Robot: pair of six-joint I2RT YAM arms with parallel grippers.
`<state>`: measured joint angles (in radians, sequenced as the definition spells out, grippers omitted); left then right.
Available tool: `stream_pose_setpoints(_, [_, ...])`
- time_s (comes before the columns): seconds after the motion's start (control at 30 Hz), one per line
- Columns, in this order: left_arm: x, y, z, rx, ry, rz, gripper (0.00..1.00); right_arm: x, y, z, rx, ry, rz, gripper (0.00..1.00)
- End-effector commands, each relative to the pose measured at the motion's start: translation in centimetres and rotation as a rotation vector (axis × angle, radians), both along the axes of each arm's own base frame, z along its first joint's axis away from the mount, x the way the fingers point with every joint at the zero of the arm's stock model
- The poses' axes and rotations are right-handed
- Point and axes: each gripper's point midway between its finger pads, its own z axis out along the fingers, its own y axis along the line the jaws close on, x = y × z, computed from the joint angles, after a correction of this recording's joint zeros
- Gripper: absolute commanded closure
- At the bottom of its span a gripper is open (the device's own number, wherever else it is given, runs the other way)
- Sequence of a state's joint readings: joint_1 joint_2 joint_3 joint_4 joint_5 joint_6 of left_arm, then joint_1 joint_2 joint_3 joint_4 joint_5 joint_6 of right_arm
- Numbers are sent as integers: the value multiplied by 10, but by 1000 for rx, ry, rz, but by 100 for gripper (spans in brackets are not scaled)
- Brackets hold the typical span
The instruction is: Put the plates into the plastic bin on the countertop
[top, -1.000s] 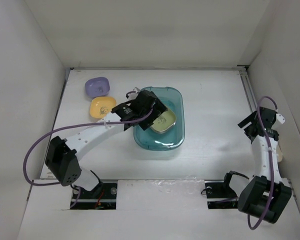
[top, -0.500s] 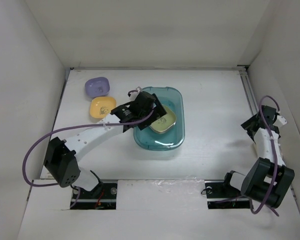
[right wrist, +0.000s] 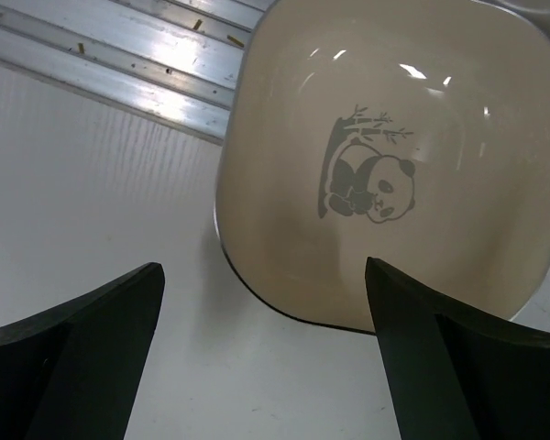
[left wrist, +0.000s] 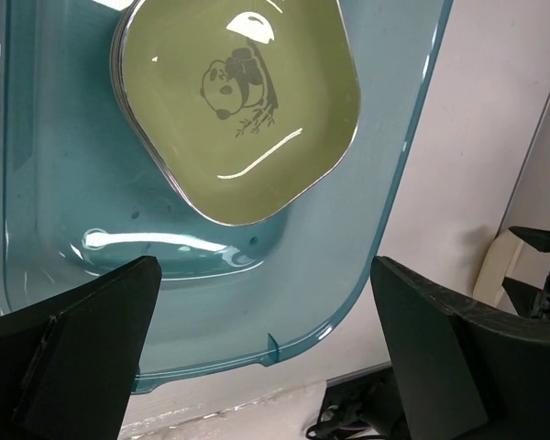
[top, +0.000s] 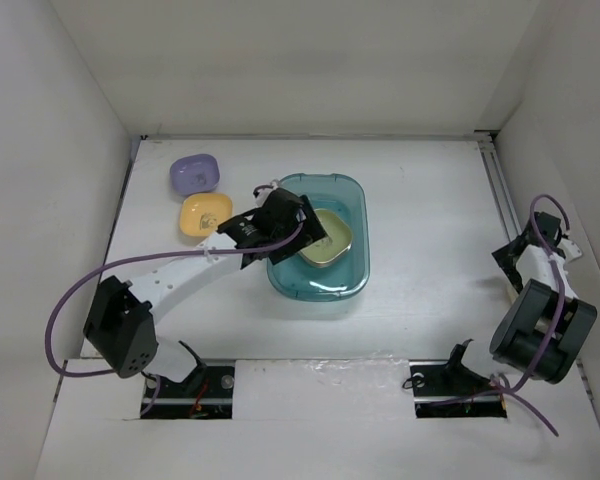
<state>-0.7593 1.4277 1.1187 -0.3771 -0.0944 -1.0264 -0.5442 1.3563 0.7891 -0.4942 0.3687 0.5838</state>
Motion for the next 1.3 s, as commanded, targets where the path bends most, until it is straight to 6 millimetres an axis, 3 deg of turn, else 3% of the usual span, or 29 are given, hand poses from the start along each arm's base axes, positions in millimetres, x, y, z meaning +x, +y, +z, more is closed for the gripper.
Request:
stream_pose_setpoints(0.0, [4,6,26,-36,-79,-11,0,24,-5,11,-13,-114,21,5])
stream_pose_setpoints(0.03, [3,6,26,-42,-86,-11,0,24,-2,8,-5,-115,39,6])
stream_pose_setpoints(0.07, [5,9,26,-50,-79,-7,0,27,-2,9,-7,-121,54,16])
stream_pose_setpoints(0.17, [4,12,24,-59,-79,-5,0,36,6,1,37,-145,118,31])
stream_pose_setpoints(0.3, [10,21,23,-77,-78,15,0,41,10,-12,78,-125,141,36])
stream_pose_setpoints(0.5, [10,32,16,-84,-80,38,0,46,20,-15,69,-102,185,47])
stream_pose_setpoints(0.53, [6,33,10,-77,-68,23,0,49,24,-15,70,-101,200,55])
stream_pose_setpoints(0.7, [9,36,8,-88,-59,27,0,63,43,-8,53,-106,282,72])
stream_pose_setpoints(0.77, [10,38,11,-93,-67,36,0,72,54,-4,45,-111,331,96])
stream_pose_setpoints(0.8, [13,42,11,-93,-67,48,0,76,61,0,41,-121,358,99])
stream_pose_setpoints(0.83, [13,45,9,-74,-66,50,0,92,78,12,28,-151,422,100])
stream_pose_setpoints(0.9, [17,55,9,-66,-67,79,0,102,101,30,14,-182,487,100])
stream_pose_setpoints(0.93, [20,67,5,-60,-61,113,0,118,127,50,-10,-220,567,100])
stream_pose_setpoints(1.0, [23,79,2,-73,-59,113,0,125,153,78,-39,-253,627,100])
stream_pose_setpoints(1.03, [30,95,3,-104,-54,138,0,129,160,91,-78,-255,640,100])
stream_pose_setpoints(1.07, [30,107,-4,-100,-39,159,0,142,189,122,-100,-314,711,100])
stream_pose_setpoints(1.13, [37,132,2,-83,-69,195,0,144,215,151,-127,-335,767,100])
stream_pose_setpoints(1.17, [44,157,2,-59,-75,268,0,143,242,170,-168,-362,820,100])
stream_pose_setpoints(1.2, [42,170,0,-42,-62,293,0,149,259,207,-195,-431,838,100])
stream_pose_setpoints(1.27, [48,207,1,0,-67,396,0,146,285,225,-235,-416,882,100])
